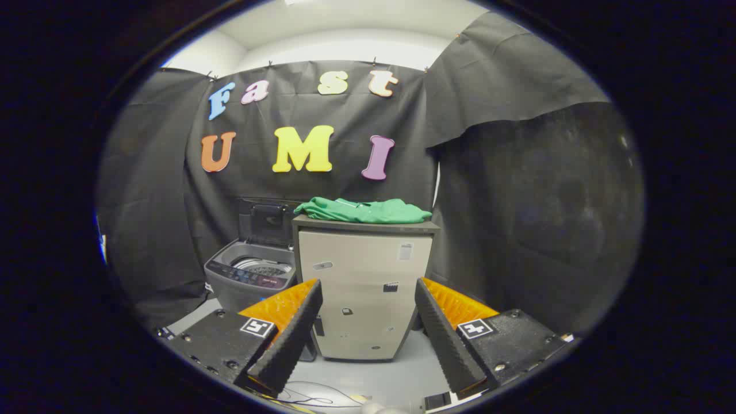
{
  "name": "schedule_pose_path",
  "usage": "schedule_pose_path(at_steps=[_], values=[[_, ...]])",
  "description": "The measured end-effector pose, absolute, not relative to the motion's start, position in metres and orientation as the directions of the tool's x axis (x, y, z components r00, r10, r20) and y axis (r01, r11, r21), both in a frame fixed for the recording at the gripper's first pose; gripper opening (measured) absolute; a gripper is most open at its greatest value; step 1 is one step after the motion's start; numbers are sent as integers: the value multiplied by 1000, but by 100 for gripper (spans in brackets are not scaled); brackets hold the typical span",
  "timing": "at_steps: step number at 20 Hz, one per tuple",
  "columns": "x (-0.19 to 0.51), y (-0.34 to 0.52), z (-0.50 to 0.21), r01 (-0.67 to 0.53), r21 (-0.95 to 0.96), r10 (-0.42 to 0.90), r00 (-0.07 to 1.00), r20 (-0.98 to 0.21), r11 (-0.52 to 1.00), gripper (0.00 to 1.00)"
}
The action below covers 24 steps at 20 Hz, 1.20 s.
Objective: Put the clothes into the washing machine and then close the washing machine lid.
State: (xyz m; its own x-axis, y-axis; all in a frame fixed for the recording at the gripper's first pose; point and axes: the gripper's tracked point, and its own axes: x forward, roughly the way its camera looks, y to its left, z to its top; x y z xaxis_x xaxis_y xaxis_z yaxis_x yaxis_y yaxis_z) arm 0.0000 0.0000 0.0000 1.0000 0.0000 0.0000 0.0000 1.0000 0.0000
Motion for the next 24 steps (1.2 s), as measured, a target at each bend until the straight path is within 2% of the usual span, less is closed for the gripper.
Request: schedule_pose_path(at_steps=[13, 24], values=[[-2, -5, -14, 14, 9, -14, 1000, -8, 1000, 100], [14, -22, 49, 111, 55, -110, 994, -15, 992, 100]])
